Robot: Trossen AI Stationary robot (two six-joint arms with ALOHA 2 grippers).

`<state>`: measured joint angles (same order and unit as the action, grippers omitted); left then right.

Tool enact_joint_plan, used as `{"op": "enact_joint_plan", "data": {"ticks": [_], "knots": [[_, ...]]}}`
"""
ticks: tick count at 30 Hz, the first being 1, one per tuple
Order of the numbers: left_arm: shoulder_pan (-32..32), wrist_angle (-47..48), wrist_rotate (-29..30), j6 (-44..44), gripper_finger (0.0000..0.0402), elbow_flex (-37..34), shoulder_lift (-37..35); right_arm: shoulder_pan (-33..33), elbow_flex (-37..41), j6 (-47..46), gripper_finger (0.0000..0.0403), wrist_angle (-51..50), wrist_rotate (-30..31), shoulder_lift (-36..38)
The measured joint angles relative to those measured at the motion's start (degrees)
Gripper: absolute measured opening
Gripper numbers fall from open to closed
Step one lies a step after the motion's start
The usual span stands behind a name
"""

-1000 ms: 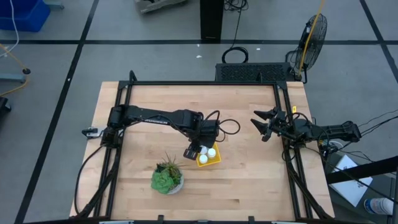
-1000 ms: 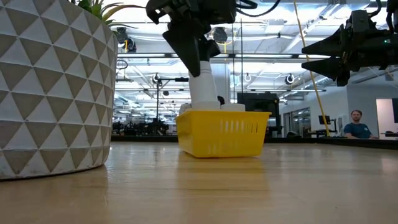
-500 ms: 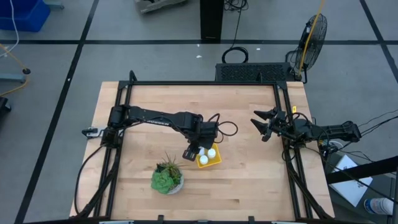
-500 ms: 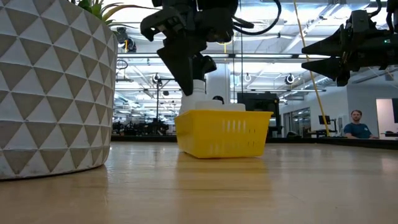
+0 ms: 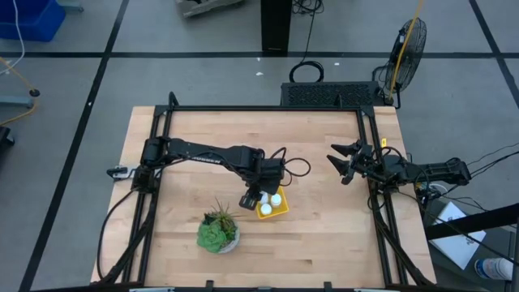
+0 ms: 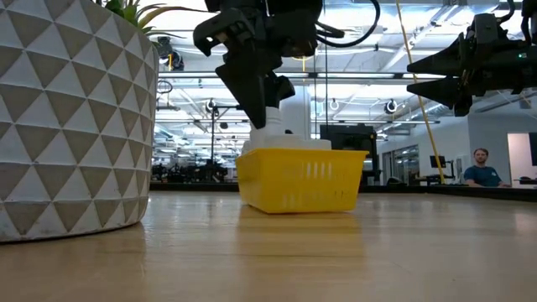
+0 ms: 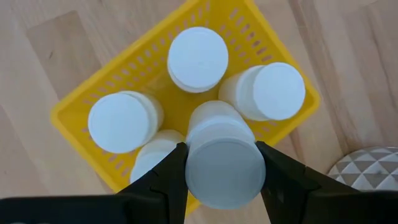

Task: Pick and place pill bottles into a basket
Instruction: Put the white pill bottle into the yellow bin

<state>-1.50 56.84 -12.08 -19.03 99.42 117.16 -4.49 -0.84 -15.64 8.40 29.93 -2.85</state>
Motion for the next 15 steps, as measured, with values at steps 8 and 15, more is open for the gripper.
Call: {"op": "enact_joint_plan", "data": {"ticks": [8,15], "knots": [[-0.02,-0.22,-0.43,0.09,0.0161,-0.09,0.00,0.00,0.00,-0.01,0.0251,0.00,-0.01,0.00],[-0.02,-2.41,-1.19,1.13,0.0161,-4.38,-0.04,0.00,-0.02,-0.02,0.0251,0.00,0.00,0.00]]}}
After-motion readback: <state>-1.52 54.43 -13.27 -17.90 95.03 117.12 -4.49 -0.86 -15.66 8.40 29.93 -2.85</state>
